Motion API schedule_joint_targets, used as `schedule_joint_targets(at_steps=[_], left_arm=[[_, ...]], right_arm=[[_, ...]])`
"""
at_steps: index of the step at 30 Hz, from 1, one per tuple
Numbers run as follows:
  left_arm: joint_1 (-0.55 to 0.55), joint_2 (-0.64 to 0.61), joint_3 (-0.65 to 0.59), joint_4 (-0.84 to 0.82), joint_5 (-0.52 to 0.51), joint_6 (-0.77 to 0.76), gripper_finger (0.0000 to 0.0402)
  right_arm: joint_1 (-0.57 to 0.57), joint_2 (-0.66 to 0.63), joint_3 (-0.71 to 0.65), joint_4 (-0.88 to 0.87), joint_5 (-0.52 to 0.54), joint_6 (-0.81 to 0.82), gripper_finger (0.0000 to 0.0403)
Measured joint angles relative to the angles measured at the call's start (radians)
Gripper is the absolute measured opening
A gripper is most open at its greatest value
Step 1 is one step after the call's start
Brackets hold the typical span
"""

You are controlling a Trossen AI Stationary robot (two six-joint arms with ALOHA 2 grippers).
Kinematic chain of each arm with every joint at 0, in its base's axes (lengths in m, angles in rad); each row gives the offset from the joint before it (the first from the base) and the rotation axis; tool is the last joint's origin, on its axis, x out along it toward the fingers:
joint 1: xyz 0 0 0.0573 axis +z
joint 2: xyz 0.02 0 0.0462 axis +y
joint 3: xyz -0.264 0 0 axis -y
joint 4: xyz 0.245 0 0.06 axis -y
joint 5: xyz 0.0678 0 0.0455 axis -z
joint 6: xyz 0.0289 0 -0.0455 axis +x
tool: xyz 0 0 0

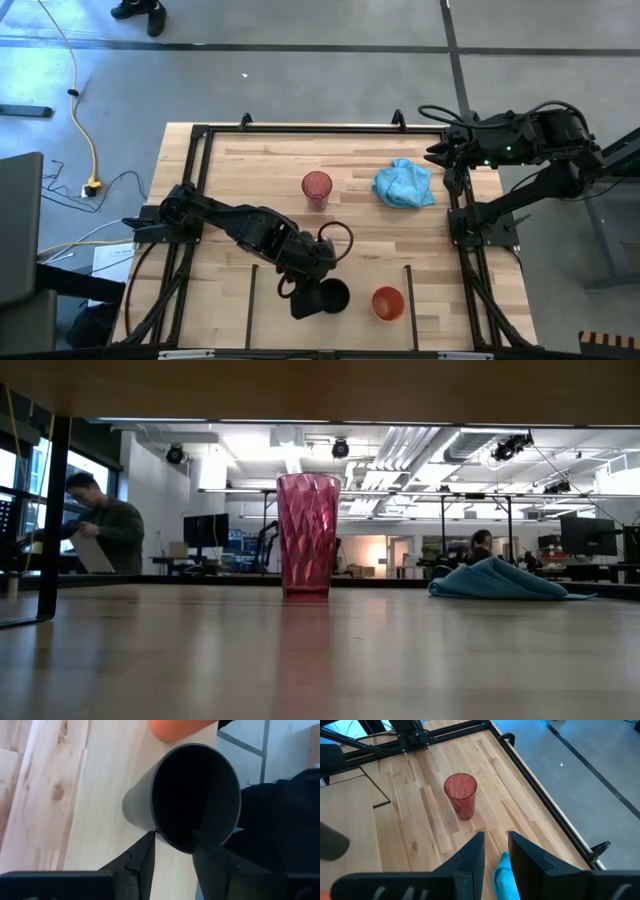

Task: Stack small to large cups/mugs on shelf
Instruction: Put the black cup on the shelf, then put the red cup on the shelf

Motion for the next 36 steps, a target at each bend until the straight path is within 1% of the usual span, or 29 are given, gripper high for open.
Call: schedule_joint_targets(at_steps=[16,30,36], left_arm=[[0.0,0.0,0.0,-0.003,0.072,-0.027,0.0115],[0.0,0.0,0.0,-0.005,0.074,-0.044,0.0115],[0.0,0.0,0.0,-0.005,0.103,-0.047,0.0115]], right_arm=[[0.0,0.0,0.0,0.0,0.0,-0.019,0.0078],[0.0,0.0,0.0,0.0,0.0,-0.019,0.0078],[0.0,0.0,0.0,0.0,0.0,-0.019,0.0078]])
